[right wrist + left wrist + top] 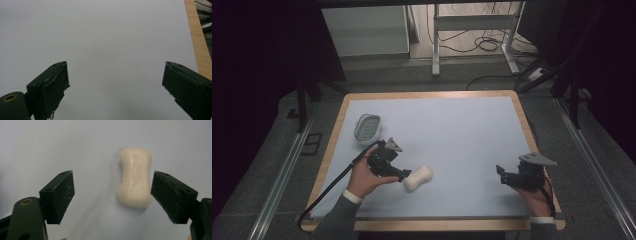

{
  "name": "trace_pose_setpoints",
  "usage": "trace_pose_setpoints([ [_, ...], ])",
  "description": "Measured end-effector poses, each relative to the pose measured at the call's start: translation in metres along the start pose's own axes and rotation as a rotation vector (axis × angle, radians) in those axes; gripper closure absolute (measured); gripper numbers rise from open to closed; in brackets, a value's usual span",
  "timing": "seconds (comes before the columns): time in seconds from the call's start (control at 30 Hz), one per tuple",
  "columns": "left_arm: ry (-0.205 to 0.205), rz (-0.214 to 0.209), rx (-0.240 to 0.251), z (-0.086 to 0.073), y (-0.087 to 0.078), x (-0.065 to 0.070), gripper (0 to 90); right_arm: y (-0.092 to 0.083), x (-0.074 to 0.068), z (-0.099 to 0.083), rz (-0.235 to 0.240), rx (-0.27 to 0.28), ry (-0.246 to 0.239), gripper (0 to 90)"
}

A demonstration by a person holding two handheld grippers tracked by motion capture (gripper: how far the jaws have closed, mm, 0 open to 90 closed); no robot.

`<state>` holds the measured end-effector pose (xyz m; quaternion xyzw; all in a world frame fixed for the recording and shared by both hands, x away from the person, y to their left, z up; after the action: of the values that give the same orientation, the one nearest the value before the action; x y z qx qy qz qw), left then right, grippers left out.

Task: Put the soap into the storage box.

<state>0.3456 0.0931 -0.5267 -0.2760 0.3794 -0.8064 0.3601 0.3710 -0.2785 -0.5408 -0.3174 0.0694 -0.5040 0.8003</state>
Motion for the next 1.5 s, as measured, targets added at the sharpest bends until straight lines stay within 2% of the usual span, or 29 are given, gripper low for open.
trace_pose_setpoints([
  [0.13, 0.009, -0.001, -0.026, -0.002, 0.006, 0.005, 19.6, 0.001, -0.001, -0.001, 0.002, -0.006, -0.001, 6.5],
  [0.3, 0.023, -0.007, -0.027, 0.001, 0.01, 0.013, 19.6, 0.001, -0.002, -0.001, 0.0, -0.008, -0.006, 6.5],
  [0.4, 0.023, -0.028, -0.031, 0.002, 0.015, 0.021, 20.5, 0.001, -0.001, -0.001, -0.003, -0.007, -0.003, 6.5],
  [0.5, 0.023, -0.016, -0.052, 0.0, 0.021, 0.021, 21.4, 0.001, 0.0, -0.001, -0.005, -0.009, 0.001, 6.6],
  [0.7, 0.021, -0.019, -0.085, -0.003, 0.032, 0.025, 23.0, 0.002, 0.0, -0.002, -0.004, -0.011, -0.004, 6.5],
  [0.77, 0.049, 0.009, -0.102, -0.003, 0.035, 0.027, 23.0, 0.002, -0.001, -0.002, -0.003, -0.013, -0.003, 6.6],
  [0.87, 0.057, 0.0, -0.112, -0.001, 0.04, 0.035, 23.2, 0.003, -0.001, -0.003, -0.006, -0.018, -0.005, 6.5],
  [0.9, 0.049, -0.006, -0.111, 0.0, 0.042, 0.035, 23.8, 0.003, -0.001, -0.003, -0.006, -0.018, -0.006, 6.6],
  [1.0, 0.051, 0.027, -0.138, -0.002, 0.049, 0.03, 25.0, 0.002, -0.001, -0.003, -0.004, -0.016, -0.005, 6.5],
  [1.03, 0.05, 0.025, -0.144, -0.003, 0.052, 0.031, 25.6, 0.002, -0.001, -0.003, -0.005, -0.016, -0.006, 6.5],
  [1.3, 0.065, 0.026, -0.183, -0.01, 0.065, 0.034, 34.0, 0.002, 0.001, -0.003, -0.01, -0.017, -0.006, 6.6],
  [1.5, 0.071, 0.034, -0.184, -0.011, 0.066, 0.034, 48.6, 0.003, 0.002, -0.005, -0.012, -0.025, -0.004, 6.5],
])
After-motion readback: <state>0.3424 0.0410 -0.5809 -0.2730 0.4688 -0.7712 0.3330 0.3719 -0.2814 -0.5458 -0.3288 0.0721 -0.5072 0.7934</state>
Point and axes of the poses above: each handheld gripper's, and its own axes: y roughly forward along the jaws, z roughly out of its top, x roughly to its right, the point moved 8 cm from there along y, roughly forward along the jaws, and after that the axes turned 12 degrees about -y, right-handed, at the moved point
